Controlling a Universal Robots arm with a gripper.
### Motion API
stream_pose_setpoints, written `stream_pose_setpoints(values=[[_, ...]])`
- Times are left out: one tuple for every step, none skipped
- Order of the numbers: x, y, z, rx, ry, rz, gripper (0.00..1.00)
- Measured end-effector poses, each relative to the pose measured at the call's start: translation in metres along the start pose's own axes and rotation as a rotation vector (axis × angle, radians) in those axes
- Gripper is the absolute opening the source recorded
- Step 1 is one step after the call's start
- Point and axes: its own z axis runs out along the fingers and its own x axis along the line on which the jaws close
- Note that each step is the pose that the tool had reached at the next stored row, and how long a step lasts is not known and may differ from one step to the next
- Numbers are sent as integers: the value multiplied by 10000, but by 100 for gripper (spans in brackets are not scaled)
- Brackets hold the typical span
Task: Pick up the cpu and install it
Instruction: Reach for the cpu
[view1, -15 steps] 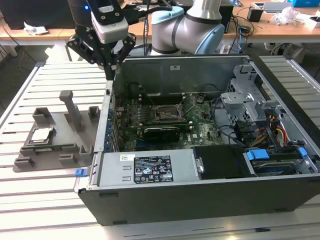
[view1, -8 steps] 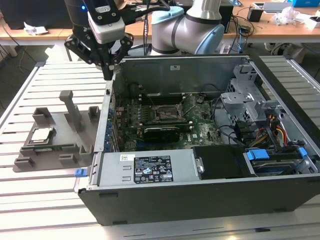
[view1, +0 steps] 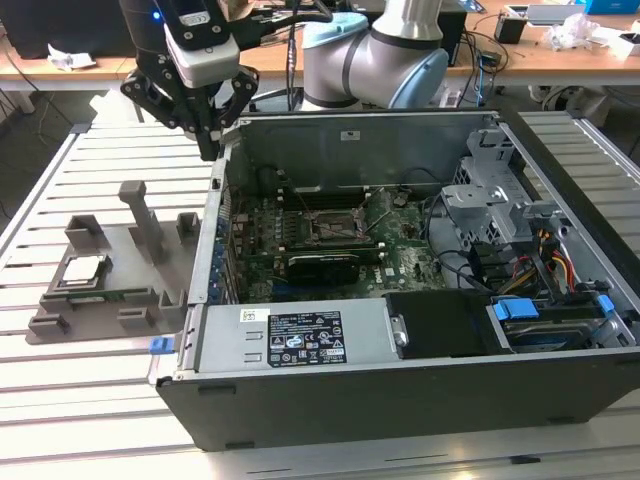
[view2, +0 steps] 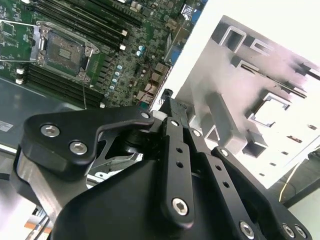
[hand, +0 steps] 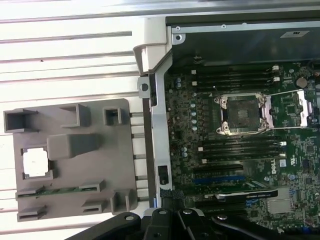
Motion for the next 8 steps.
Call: stream_pose_setpoints(values=[[25, -2, 0, -1, -1, 0, 11], [51, -4, -1, 0, 0, 0, 11], [72, -5, -2, 1, 0, 1, 11], [91, -7, -2, 0, 0, 1, 11], [107, -8, -3, 0, 0, 1, 11], [123, -9, -3, 0, 0, 1, 11], [142, -10, -3, 0, 0, 1, 11], [162, -12, -4, 0, -1, 1, 11]])
